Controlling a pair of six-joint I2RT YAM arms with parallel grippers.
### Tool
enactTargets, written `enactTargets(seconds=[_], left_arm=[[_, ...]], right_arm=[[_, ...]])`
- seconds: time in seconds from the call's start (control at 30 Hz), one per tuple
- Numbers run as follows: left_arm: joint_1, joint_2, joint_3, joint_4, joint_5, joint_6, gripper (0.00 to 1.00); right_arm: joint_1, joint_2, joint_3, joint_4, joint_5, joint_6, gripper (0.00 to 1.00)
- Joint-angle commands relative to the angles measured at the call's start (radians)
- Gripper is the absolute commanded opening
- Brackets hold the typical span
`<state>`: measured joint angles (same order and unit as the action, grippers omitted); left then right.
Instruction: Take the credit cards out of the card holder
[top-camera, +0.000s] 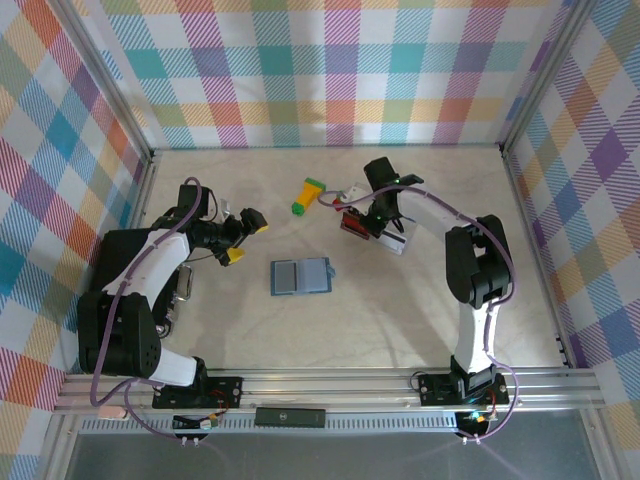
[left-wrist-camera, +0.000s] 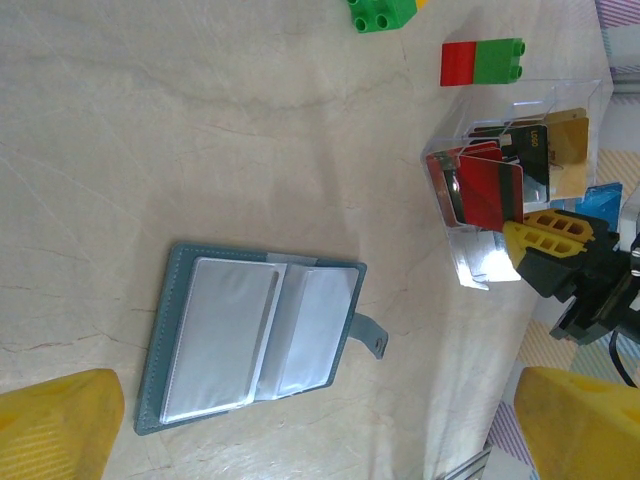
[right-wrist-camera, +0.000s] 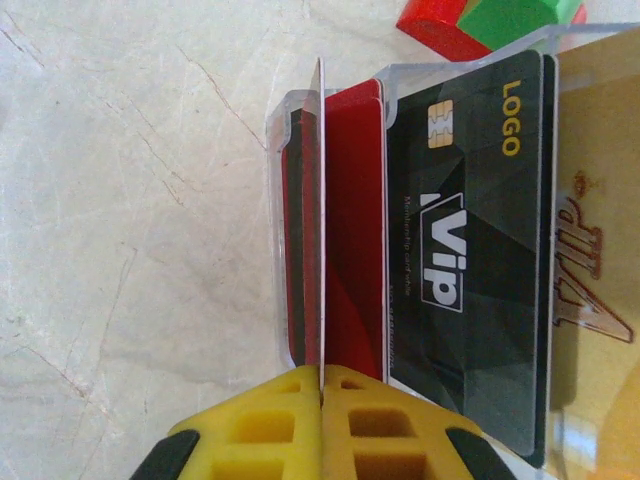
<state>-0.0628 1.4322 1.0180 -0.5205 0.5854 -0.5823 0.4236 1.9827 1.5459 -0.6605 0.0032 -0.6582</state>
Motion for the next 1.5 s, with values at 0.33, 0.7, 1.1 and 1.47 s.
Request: enactTargets(seconds=[0.33,0.7,1.1,1.47], left_arm=[[0.014,0.001,-0.016,-0.001,0.014,0.000,1.00],[0.013,-0.036,-0.032,-0.019,-0.025,0.004,1.00],[0.038,-0.072,-0.096,-0.049,-0.126,0.017,1.00],[0.152,-0.124,-0.143,-0.071,-0.125,0.044,1.00]], right_arm=[[-0.014,0.036,0.069,-0.029,0.034,0.074,0.20],[-0.027,-0.076,0.078,-0.037,-0.052,0.288,0.38],[0.186,-0.285,-0.082,0.005,-0.030,0.884,0.57],[0.455,-0.141,-0.016,-0.018,0.047,1.264,0.72]])
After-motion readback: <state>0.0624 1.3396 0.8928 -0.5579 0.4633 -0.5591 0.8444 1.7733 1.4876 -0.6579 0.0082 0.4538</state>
